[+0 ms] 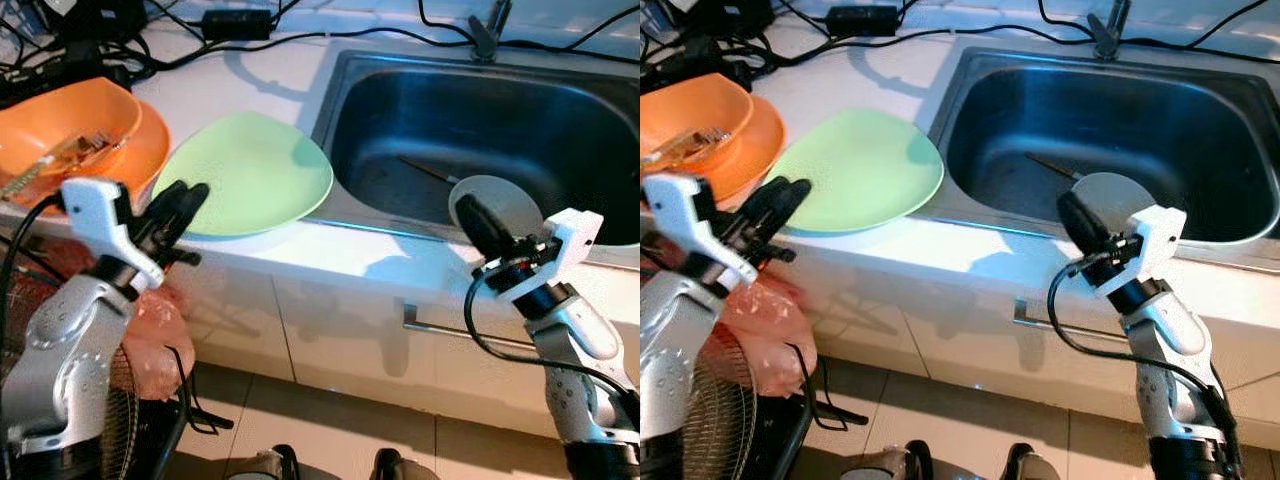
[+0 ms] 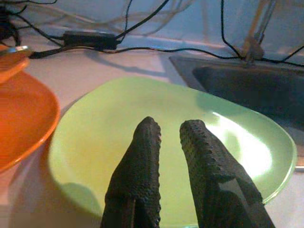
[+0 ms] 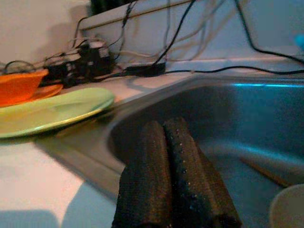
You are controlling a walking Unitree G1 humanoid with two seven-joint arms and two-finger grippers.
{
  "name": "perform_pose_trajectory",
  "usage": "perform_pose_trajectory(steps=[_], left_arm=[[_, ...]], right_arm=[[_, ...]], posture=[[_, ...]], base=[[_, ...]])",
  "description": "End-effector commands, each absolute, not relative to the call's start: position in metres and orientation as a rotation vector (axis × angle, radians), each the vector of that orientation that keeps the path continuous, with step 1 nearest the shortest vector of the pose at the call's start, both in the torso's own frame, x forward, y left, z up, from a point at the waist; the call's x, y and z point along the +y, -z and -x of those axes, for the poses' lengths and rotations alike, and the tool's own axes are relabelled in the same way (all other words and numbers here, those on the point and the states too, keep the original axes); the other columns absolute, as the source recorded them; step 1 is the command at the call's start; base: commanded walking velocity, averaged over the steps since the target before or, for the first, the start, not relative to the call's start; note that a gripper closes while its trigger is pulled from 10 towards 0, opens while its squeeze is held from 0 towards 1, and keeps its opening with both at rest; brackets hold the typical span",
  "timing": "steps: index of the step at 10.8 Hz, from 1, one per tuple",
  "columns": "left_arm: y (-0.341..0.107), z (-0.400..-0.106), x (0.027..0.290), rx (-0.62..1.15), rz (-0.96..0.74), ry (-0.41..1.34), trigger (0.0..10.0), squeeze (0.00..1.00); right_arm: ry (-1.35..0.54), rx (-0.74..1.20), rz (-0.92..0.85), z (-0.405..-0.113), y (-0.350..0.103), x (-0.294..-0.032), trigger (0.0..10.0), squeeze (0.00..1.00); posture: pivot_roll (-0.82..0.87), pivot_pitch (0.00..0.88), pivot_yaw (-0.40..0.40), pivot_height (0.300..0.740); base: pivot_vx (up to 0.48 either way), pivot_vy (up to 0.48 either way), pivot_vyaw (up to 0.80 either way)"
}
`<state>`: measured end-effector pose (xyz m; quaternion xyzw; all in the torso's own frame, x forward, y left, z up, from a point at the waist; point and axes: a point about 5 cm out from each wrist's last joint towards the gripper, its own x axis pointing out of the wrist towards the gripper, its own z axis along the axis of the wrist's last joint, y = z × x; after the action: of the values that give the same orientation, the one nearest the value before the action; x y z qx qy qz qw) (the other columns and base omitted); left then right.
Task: Kitchen organization
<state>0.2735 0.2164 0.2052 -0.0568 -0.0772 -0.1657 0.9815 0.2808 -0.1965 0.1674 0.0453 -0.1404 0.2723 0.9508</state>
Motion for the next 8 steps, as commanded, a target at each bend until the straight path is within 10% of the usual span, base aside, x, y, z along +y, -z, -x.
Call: perform_pose_trajectory(steps=[1,6,7,8], left_arm=[[-0.208,-0.269,0.223,-0.159,0.115,0.313,10.0,0.00],[-0.198,-0.260,0.254,-0.204,0.409,0.117,10.0,0.00],[-0.195,-0.258,0.256,-0.202,0.426,0.102,10.0,1.00],[-0.191,-0.258,0.254,-0.191,0.454,0.111,10.0,1.00]], right_arm=[[-0.604,-0.152,-0.147,-0.275,-0.141,-0.191,10.0,0.00],[-0.613,-0.135,-0.149,-0.274,-0.140,-0.190,10.0,0.00],[-0.613,-0.133,-0.149,-0.273,-0.139,-0.190,10.0,0.00],[-0.614,-0.129,-0.146,-0.273,-0.138,-0.190,10.0,0.00]], posture=[[0.09,0.200,0.062,0.740],[0.10,0.203,0.060,0.740],[0.10,0.203,0.060,0.740],[0.10,0.203,0.060,0.740]], base=[[0.000,0.000,0.00],[0.000,0.000,0.00],[0.000,0.000,0.00],[0.000,0.000,0.00]])
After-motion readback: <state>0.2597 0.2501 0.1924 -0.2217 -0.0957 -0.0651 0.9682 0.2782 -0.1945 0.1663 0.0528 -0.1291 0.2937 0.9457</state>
